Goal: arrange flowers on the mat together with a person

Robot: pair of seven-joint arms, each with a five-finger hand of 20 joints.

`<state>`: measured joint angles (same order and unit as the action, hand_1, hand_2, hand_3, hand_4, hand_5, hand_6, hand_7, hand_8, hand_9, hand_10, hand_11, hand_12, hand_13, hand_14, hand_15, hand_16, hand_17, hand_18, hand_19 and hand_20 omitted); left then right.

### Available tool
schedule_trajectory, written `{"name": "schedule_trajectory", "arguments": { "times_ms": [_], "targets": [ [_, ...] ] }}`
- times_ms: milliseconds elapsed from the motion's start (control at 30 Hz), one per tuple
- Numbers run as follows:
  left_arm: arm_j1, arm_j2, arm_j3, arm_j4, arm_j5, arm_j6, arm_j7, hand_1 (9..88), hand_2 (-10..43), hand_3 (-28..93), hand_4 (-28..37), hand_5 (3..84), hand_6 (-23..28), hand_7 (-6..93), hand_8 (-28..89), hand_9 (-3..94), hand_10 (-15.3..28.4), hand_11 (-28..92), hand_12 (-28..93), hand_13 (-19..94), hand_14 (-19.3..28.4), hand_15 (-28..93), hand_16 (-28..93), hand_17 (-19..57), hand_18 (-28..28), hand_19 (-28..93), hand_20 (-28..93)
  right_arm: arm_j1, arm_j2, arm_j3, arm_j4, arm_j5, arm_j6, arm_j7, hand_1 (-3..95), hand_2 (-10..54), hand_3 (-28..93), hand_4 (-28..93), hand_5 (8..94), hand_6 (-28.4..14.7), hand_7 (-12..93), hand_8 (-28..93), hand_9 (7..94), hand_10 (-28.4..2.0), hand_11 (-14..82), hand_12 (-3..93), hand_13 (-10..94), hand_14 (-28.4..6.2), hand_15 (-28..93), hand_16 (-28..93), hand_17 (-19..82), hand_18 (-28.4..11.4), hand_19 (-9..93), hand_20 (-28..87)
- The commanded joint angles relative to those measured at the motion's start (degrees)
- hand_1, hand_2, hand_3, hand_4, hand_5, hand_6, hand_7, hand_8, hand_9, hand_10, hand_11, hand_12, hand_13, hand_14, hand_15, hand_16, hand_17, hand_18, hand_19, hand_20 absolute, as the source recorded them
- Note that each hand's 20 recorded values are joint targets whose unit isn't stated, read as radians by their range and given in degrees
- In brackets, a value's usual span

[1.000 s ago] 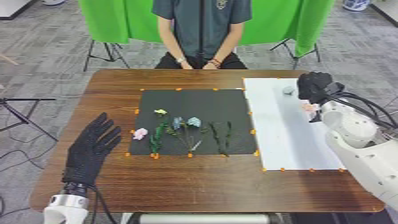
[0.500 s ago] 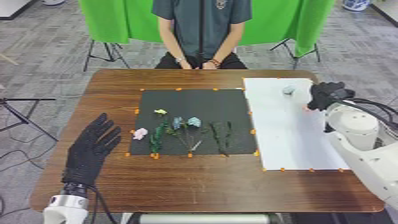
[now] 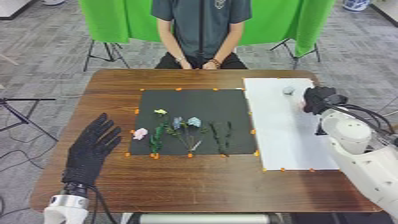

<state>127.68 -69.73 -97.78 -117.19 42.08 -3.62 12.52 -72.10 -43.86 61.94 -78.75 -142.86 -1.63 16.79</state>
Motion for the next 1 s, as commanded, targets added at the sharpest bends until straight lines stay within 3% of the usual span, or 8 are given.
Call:
{"name": "schedule_trajectory", "arguments": {
  "times_ms": [33, 300, 533, 1000],
  "targets": [
    [0.50, -0.45, 0.03, 0.28, -0.26, 0.42, -0.53, 27.9, 0.6, 69, -23.2, 28.6, 2.7, 21.5, -11, 22.9, 10.9, 21, 16, 21, 13.4, 22, 3, -9.5, 20.4, 42, 12, -1.06, -0.30, -0.67, 0.19, 0.09, 5.99, -2.80, 52.4, -9.5, 76, -28, 70.5, 2.9, 49, 0, 87.1, -3.3, 20.1, 51.5, 77, -3.9, 68, 27, 34, -18.6, 84, 49],
    [0.62, -0.40, -0.10, 0.25, -0.35, 0.47, -0.43, 28.0, 0.6, 69, -23.3, 28.6, 2.7, 21.4, -11, 23.0, 10.8, 21, 16, 21, 13.4, 22, 3, -9.5, 20.4, 42, 12, 1.08, 0.09, -5.49, -6.57, 3.21, 12.80, -7.63, 52.4, -9.5, 79, -28, 72.3, 2.4, 49, -2, 88.3, -4.1, 20.0, 51.8, 78, -4.1, 69, 27, 35, -18.8, 85, 50],
    [0.25, -0.54, 0.17, 0.35, -0.18, 0.08, -0.70, 28.0, 0.7, 69, -23.2, 28.5, 2.7, 21.2, -11, 22.9, 10.8, 20, 16, 21, 13.3, 22, 3, -9.5, 20.4, 42, 12, 3.06, -2.64, -9.91, -12.45, 4.62, 11.59, -14.29, 52.1, -9.5, 80, -28, 72.0, 2.6, 50, -2, 88.2, -4.1, 20.1, 52.2, 78, -4.0, 69, 27, 35, -18.7, 85, 50],
    [0.67, -0.45, 0.16, 0.21, -0.27, 0.44, -0.83, 28.0, 0.9, 69, -22.8, 28.4, 2.7, 20.1, -10, 22.9, 10.7, 19, 16, 21, 13.1, 20, 4, -9.5, 20.4, 42, 12, 6.45, -8.77, -16.64, -8.35, 1.75, 7.46, -19.03, 50.6, -9.5, 81, -28, 70.1, 3.0, 52, -1, 87.1, -4.3, 20.2, 52.0, 76, -3.9, 69, 28, 34, -18.3, 85, 50]
  ]
}}
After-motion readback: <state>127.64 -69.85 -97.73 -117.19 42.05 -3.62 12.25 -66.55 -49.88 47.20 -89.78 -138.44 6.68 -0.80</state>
